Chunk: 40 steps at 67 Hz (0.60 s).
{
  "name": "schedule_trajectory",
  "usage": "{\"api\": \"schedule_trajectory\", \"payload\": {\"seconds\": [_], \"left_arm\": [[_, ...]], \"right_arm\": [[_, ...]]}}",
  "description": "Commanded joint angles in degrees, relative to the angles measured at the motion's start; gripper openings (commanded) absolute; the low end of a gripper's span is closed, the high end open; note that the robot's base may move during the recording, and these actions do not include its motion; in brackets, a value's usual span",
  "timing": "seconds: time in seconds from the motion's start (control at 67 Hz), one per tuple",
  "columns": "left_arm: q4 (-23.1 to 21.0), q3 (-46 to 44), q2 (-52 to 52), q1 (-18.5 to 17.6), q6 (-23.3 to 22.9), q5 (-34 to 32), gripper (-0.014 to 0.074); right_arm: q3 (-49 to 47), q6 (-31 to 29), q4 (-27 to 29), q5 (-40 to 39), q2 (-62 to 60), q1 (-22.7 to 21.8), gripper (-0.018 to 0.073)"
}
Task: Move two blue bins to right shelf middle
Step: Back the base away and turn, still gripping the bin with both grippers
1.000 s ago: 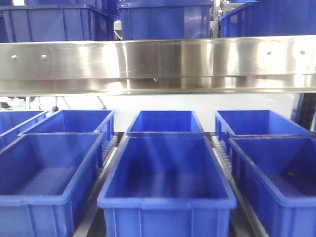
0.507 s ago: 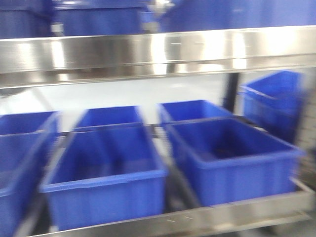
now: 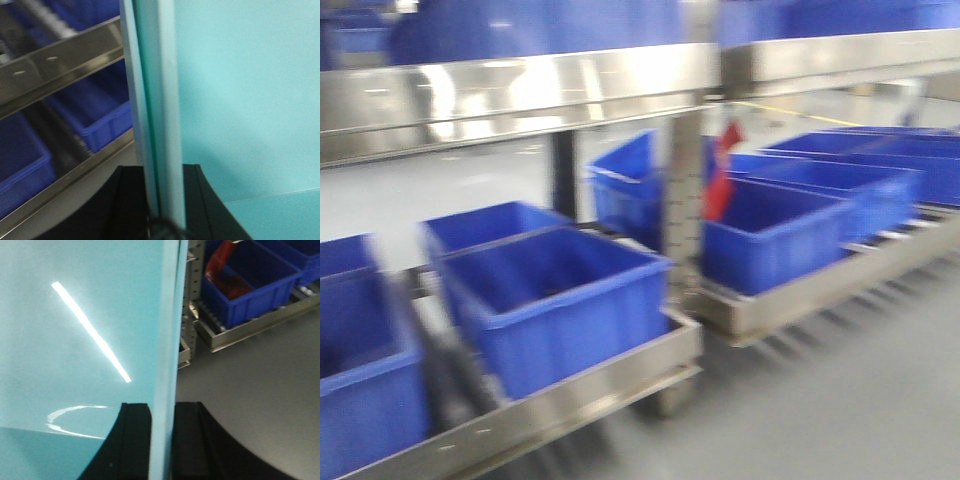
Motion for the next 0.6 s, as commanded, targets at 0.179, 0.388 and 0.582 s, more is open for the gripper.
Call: {"api": "schedule_trajectory", "payload": {"seconds": [0.179, 0.388, 0.582], "left_arm": [[0.82, -1.14, -0.95, -0.25, 1.26, -5.13, -0.0111], [0.82, -1.14, -0.95, -0.25, 1.26, -5.13, -0.0111], [0.82, -1.14, -0.95, -0.25, 1.26, -5.13, -0.0111]], "right_arm": [[-1.07, -0.81, -0.94, -4.66, -1.13, -0.07, -0.0162], [-1.07, -0.81, -0.94, -4.66, -1.13, -0.07, -0.0162], [-1.07, -0.81, -0.94, -4.66, -1.13, -0.07, -0.0162]]}}
